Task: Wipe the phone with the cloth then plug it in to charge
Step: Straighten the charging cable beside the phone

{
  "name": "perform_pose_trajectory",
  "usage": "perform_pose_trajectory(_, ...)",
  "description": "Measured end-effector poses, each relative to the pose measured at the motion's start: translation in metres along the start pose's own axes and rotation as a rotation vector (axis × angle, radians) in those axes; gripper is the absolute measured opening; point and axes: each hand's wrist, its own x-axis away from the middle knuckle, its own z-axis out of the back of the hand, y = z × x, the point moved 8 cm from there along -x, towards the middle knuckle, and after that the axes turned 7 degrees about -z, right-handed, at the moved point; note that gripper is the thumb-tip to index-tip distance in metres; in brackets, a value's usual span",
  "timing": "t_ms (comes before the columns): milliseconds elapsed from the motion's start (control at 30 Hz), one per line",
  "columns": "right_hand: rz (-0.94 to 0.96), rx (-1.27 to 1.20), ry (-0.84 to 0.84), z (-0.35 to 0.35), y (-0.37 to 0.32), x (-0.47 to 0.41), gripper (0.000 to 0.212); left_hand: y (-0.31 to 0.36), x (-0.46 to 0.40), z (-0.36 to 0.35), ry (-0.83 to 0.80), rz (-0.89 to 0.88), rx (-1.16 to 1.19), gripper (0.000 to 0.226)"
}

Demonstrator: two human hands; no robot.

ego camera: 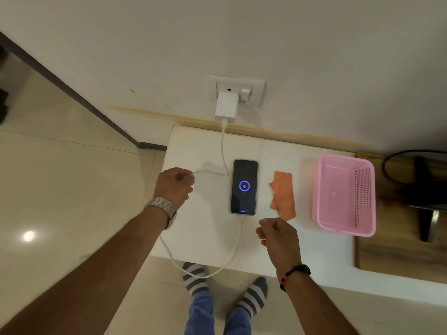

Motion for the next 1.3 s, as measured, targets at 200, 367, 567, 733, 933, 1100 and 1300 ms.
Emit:
perform_pose_trajectory(200, 0.088, 0.066, 0.002, -0.013, -0.02, -0.003, 0.017, 0.004, -0.015, 0.01, 0.051, -0.23, -0.62, 0.017)
perform_pose_trajectory(367, 0.092, 0.139, 0.061, -0.002, -0.011, -0.012, 0.015, -0.016, -0.032, 0.032, 0.002, -0.151, -0.978, 0.03)
perform_pose_trajectory(567, -0.025, 0.33, 0.031, -0.009, 0.027, -0.013, 0.008, -0.032, -0.044, 0.036, -0.081, -0.1, -1.05, 0.02)
perform_pose_trajectory(733, -0.1, 0.427, -0.001, -0.029, 0.045, -0.011, 0.026, -0.026, -0.056, 0.042, -0.055, -0.078, -0.916, 0.015)
perform_pose_trajectory(933, -0.125, 0.441, 0.013, -0.055, 0.044, -0.009, 0.018, -0.019, -0.079, 0.061, 0.014, -0.02, -0.669, 0.015)
perform_pose_trajectory(1100, -0.092, 0.45, 0.078, -0.057, 0.042, -0.009, 0.0, -0.009, -0.109, 0.074, 0.092, 0.012, -0.502, 0.023)
perform_pose_trajectory(1300, -0.016, 0.398, 0.088, -0.066, 0.036, -0.005, 0.005, 0.032, -0.154, 0.071, 0.12, -0.184, -0.586, 0.016)
